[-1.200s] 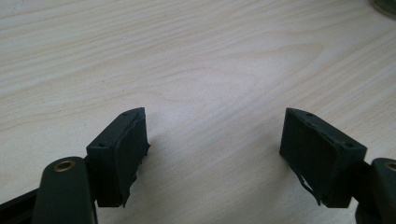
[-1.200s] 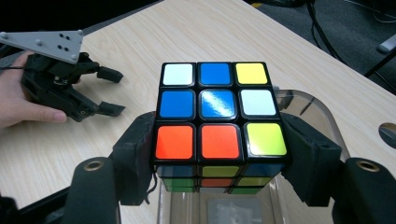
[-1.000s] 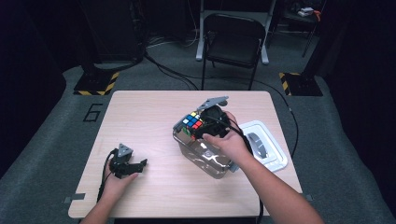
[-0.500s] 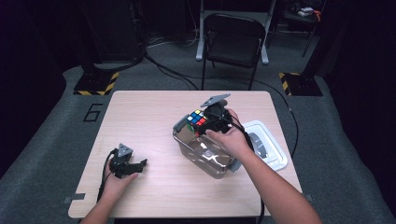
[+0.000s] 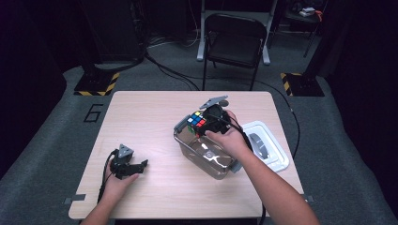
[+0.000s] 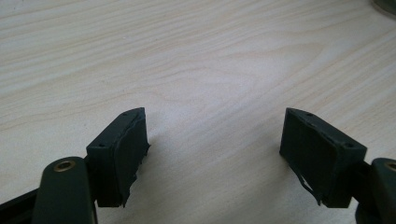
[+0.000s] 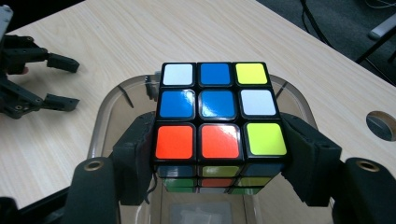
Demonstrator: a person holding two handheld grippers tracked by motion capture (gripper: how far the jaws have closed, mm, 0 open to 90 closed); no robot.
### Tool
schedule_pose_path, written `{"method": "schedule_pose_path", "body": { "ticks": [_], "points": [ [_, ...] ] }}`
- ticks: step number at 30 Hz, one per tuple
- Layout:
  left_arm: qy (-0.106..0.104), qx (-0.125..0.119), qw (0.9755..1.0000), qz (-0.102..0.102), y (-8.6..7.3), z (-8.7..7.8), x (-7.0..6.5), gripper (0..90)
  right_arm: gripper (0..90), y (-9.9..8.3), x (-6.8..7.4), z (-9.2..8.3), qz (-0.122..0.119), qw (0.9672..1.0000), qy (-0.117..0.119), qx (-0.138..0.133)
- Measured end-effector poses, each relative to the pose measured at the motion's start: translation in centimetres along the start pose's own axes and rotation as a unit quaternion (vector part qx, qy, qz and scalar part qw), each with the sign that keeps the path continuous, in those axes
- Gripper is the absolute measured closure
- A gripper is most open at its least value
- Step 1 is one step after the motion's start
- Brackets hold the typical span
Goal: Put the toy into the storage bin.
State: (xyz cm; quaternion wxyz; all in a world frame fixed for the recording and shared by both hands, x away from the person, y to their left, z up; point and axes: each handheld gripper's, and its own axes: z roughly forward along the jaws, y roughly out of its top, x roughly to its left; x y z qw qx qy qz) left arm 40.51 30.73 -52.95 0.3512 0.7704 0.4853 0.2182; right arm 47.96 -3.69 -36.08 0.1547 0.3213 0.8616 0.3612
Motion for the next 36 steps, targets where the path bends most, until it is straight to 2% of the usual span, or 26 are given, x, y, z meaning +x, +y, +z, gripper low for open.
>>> {"method": "schedule_pose_path", "body": {
  "ticks": [21, 36],
  "points": [
    [-0.001, 0.000, 1.0000, 0.000, 0.0, 0.0, 0.0, 22.8, 33.9, -0.5, -0.4, 2.7, -0.004, 0.9997, 0.001, 0.024],
    [0.000, 0.000, 1.0000, 0.000, 0.0, 0.0, 0.0, 22.8, 34.0, -0.8, 0.0, 4.4, -0.020, 0.9986, 0.002, 0.048]
  ]
}}
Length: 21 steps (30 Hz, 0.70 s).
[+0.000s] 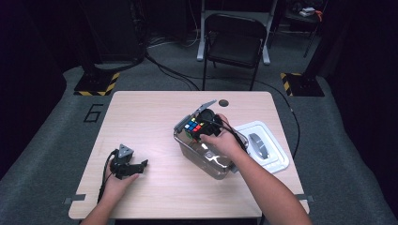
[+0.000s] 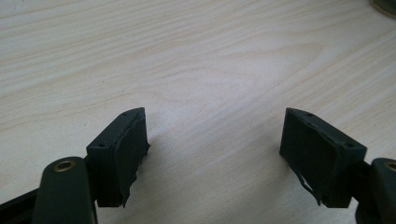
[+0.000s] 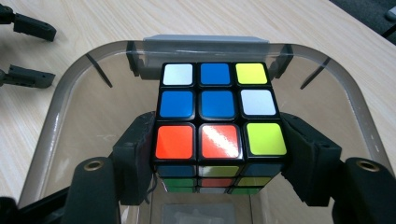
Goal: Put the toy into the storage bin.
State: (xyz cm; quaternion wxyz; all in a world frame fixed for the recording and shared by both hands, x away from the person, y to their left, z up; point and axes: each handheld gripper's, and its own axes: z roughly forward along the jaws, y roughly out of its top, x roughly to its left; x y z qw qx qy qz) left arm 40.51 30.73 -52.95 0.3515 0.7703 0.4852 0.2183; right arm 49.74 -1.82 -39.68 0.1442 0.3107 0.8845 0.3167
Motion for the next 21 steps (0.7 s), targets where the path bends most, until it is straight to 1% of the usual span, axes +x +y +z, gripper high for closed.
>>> {"method": "schedule_pose_path", "body": {
  "ticks": [6, 7, 8, 17, 18, 19, 20, 21],
  "points": [
    [0.000, 0.000, 1.0000, 0.000, 0.0, 0.0, 0.0, 22.8, 33.9, -0.4, -0.1, 0.6, 0.001, 0.9999, 0.002, 0.012],
    [0.000, 0.000, 1.0000, 0.000, 0.0, 0.0, 0.0, 22.8, 33.9, -0.5, -0.1, 0.7, 0.004, 0.9999, 0.002, 0.014],
    [0.000, 0.000, 1.0000, 0.000, 0.0, 0.0, 0.0, 22.8, 33.9, -0.5, -0.1, 0.8, 0.001, 0.9999, 0.001, 0.014],
    [0.000, 0.000, 1.0000, 0.000, 0.0, 0.0, 0.0, 22.8, 33.9, -0.9, -0.5, 1.6, 0.008, 0.9996, 0.004, 0.026],
    [0.000, 0.000, 1.0000, 0.000, 0.0, 0.0, 0.0, 22.8, 33.9, -0.9, -0.4, 1.7, 0.015, 0.9995, 0.006, 0.028],
    [0.000, 0.000, 1.0000, 0.000, 0.0, 0.0, 0.0, 22.8, 33.9, -0.9, -0.4, 1.8, 0.015, 0.9995, 0.006, 0.028],
    [0.000, 0.000, 1.0000, 0.000, 0.0, 0.0, 0.0, 22.8, 33.9, -0.9, -0.5, 1.8, 0.008, 0.9996, 0.003, 0.027],
    [0.000, 0.000, 1.0000, 0.000, 0.0, 0.0, 0.0, 22.8, 33.9, -0.9, -0.5, 1.8, 0.008, 0.9996, 0.004, 0.028]
  ]
}}
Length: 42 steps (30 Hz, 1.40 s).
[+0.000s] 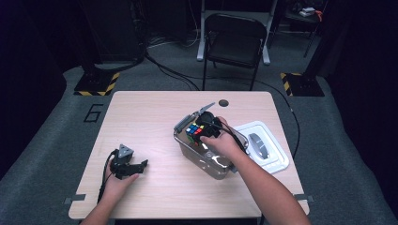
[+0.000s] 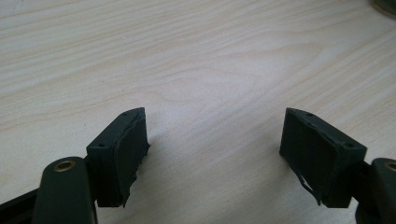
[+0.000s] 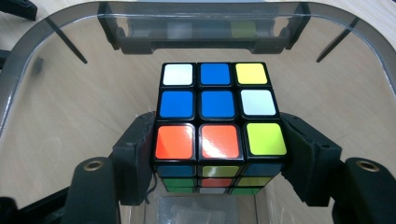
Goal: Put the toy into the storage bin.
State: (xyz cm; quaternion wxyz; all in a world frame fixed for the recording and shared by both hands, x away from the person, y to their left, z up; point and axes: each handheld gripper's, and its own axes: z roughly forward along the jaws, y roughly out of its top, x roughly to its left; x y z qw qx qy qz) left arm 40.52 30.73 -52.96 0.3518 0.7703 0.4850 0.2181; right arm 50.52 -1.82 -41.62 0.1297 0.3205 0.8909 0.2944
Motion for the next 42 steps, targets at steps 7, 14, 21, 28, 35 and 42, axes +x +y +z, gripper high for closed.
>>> {"method": "schedule_pose_path", "body": {
  "ticks": [7, 14, 21, 28, 35, 42],
  "points": [
    [0.000, 0.000, 1.0000, 0.000, 0.0, 0.0, 0.0, 22.8, 33.9, 0.0, 0.2, 0.4, 0.001, 1.0000, 0.005, 0.006],
    [0.000, 0.000, 1.0000, 0.000, 0.0, 0.0, 0.0, 22.8, 33.9, 0.2, 0.3, 0.7, -0.007, 0.9999, 0.002, 0.011],
    [0.000, 0.000, 1.0000, 0.000, 0.0, 0.0, 0.0, 22.8, 33.9, 0.2, 0.4, 1.1, 0.002, 0.9999, 0.006, 0.014],
    [0.000, 0.000, 1.0000, 0.000, 0.0, 0.0, 0.0, 22.8, 33.9, 0.2, 0.3, 1.5, -0.003, 0.9998, 0.004, 0.022],
    [0.000, 0.000, 1.0000, 0.000, 0.0, 0.0, 0.0, 22.8, 33.9, 0.1, 0.3, 1.7, -0.003, 0.9996, 0.002, 0.028],
    [0.000, 0.000, 1.0000, 0.000, 0.0, 0.0, 0.0, 22.8, 33.9, 0.1, 0.3, 2.2, -0.002, 0.9993, 0.001, 0.039]
  ]
}}
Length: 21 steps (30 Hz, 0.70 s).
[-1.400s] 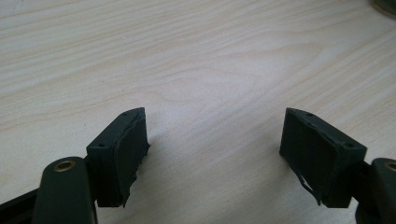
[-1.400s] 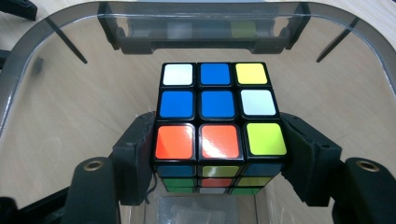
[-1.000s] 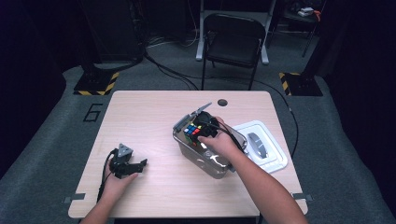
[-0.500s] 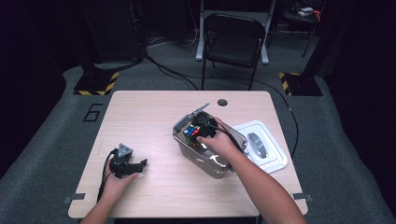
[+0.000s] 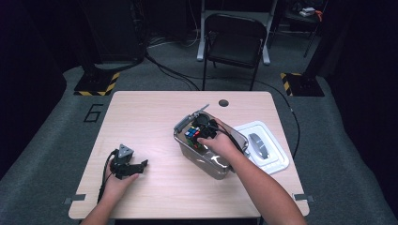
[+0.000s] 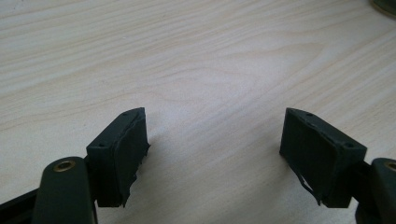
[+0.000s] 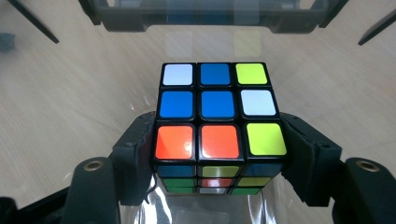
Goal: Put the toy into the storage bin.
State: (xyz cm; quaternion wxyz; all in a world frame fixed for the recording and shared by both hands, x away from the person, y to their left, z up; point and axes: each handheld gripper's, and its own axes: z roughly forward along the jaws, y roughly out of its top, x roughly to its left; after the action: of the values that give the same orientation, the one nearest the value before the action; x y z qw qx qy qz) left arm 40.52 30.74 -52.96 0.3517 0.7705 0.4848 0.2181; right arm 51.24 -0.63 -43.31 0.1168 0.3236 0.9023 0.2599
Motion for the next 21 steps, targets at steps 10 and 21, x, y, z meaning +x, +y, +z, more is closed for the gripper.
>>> {"method": "schedule_pose_path", "body": {
  "ticks": [10, 21],
  "points": [
    [0.000, 0.000, 1.0000, 0.000, 0.00, 0.00, 0.00, 22.9, 33.8, 0.03, 0.06, 0.10, 0.003, 1.0000, -0.001, 0.009],
    [-0.001, 0.002, 1.0000, 0.000, -0.01, -0.02, -0.01, 22.8, 30.7, 0.15, 0.08, 0.15, 0.007, 0.9999, -0.012, -0.002]
  ]
}}
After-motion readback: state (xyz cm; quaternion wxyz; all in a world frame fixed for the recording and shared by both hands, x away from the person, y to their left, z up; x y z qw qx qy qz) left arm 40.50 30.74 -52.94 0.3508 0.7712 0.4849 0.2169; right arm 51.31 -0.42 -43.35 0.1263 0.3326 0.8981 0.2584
